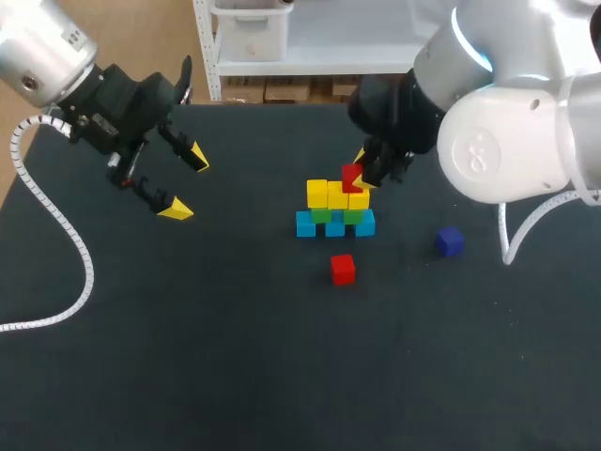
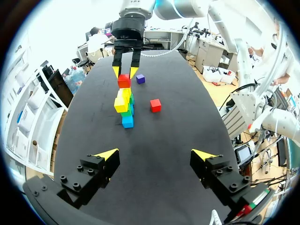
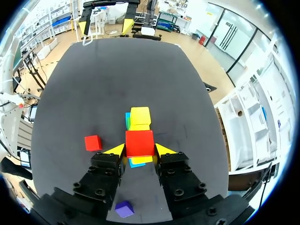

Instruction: Place the blue cubes, place green cubes on the blue cubes, place the yellow cubes on the green cubes, then place the red cubes on the yellow cubes, and place purple cube on the red cubes.

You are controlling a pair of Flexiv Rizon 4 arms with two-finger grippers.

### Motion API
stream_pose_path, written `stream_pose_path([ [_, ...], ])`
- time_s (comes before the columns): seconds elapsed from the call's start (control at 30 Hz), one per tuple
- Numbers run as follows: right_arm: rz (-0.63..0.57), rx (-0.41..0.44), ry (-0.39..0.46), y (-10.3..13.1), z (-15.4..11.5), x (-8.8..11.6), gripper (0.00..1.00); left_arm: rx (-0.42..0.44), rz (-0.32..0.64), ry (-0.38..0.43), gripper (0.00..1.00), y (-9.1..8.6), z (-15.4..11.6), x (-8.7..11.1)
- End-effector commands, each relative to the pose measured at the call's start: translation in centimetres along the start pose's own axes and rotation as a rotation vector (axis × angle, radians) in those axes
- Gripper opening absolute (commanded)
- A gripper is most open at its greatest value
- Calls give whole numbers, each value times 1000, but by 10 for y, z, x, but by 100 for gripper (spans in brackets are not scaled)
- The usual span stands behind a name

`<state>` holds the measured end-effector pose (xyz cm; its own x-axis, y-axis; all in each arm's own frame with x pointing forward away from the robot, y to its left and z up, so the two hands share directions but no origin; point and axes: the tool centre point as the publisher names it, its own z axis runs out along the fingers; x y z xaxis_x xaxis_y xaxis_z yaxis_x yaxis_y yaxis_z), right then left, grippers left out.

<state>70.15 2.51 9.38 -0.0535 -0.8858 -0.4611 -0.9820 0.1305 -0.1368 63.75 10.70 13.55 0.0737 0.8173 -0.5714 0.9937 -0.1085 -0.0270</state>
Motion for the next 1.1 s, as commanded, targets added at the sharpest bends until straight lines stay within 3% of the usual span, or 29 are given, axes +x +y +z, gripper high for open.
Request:
stream_pose_path([
  [0.03,1,5,0,1,3,0,0,3,2,0,100,2,0,0],
  [1.1,9,1,7,-4,6,1,0,3,2,0,100,2,0,0],
])
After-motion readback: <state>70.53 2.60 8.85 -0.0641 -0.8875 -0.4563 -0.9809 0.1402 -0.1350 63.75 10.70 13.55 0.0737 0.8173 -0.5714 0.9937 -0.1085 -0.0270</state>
